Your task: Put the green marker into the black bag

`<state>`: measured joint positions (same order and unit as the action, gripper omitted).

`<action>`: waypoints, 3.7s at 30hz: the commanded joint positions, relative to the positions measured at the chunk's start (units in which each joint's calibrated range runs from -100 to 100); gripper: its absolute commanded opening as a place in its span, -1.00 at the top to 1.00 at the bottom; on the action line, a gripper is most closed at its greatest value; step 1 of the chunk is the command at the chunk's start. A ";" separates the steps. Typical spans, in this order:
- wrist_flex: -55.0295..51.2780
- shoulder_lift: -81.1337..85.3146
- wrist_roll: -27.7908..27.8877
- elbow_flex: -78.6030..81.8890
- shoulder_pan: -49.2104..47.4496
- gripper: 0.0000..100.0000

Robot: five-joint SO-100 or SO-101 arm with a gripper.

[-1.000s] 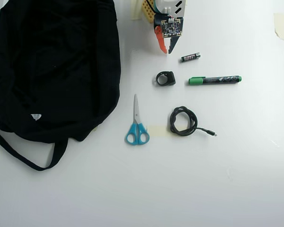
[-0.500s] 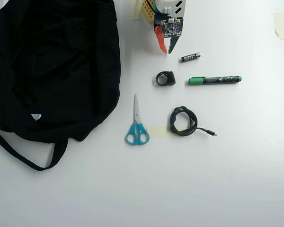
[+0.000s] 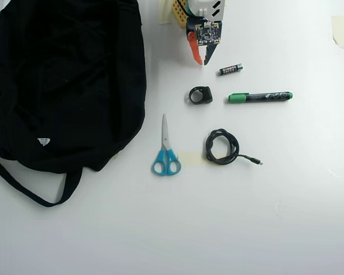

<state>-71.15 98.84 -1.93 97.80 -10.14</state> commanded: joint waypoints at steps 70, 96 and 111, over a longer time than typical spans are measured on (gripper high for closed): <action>9.22 -9.21 1.46 -12.53 -0.26 0.96; 9.56 -40.91 1.40 -50.63 -4.74 0.96; 9.56 -52.61 1.40 -61.95 -7.44 0.96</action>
<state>-62.64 48.19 -0.81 40.09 -17.27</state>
